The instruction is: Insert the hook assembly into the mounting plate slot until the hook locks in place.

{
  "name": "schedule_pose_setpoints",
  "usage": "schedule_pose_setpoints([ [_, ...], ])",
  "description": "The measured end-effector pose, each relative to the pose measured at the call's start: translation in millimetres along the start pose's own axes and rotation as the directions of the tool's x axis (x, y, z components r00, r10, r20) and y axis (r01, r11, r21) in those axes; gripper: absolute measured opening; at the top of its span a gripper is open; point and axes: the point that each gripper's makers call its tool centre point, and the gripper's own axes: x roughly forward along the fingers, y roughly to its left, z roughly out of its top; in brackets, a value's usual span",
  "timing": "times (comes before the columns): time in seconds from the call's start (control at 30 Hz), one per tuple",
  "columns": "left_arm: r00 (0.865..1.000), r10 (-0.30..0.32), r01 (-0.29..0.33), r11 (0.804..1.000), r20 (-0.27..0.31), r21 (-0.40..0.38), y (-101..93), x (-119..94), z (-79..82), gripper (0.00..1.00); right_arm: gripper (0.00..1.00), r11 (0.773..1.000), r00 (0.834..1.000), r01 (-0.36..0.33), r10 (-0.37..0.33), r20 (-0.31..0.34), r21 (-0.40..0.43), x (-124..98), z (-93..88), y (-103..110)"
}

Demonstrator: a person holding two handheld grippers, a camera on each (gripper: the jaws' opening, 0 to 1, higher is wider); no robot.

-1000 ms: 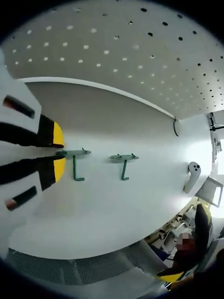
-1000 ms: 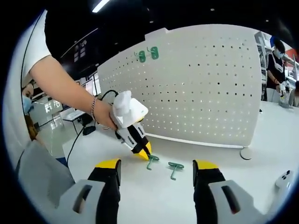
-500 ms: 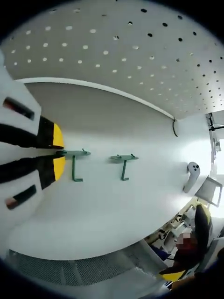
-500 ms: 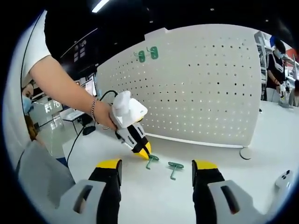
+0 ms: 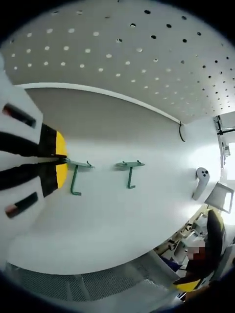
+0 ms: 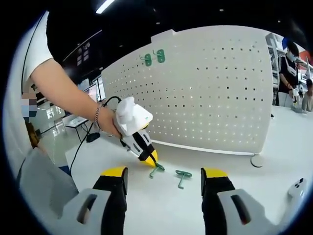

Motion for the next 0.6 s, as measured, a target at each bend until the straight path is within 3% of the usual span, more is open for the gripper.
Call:
schedule_pose_setpoints([
  [0.2,1.0,0.007,-0.007,1.0,0.018,0.0,0.1,-0.5,-0.5,0.01,0.59,1.0,1.0,0.0,0.0,0.0,0.0,-0.1,0.5,0.5],
  [0.3,0.998,0.01,-0.005,0.996,0.058,-0.089,1.7,-0.6,-0.4,0.01,0.59,1.0,1.0,0.001,-0.001,0.002,0.001,-0.5,0.7,0.1],
  [0.47,0.997,0.016,-0.013,0.999,0.07,-0.049,-1.2,-2.0,-2.2,0.01,0.59,1.0,1.0,0.0,0.0,0.0,0.001,-0.4,0.3,0.3],
  [0.6,0.996,0.01,-0.004,0.998,0.089,-0.069,-3.4,-2.8,-1.3,0.01,0.59,1.0,1.0,0.0,0.0,0.0,0.002,-0.1,0.0,-0.1],
])
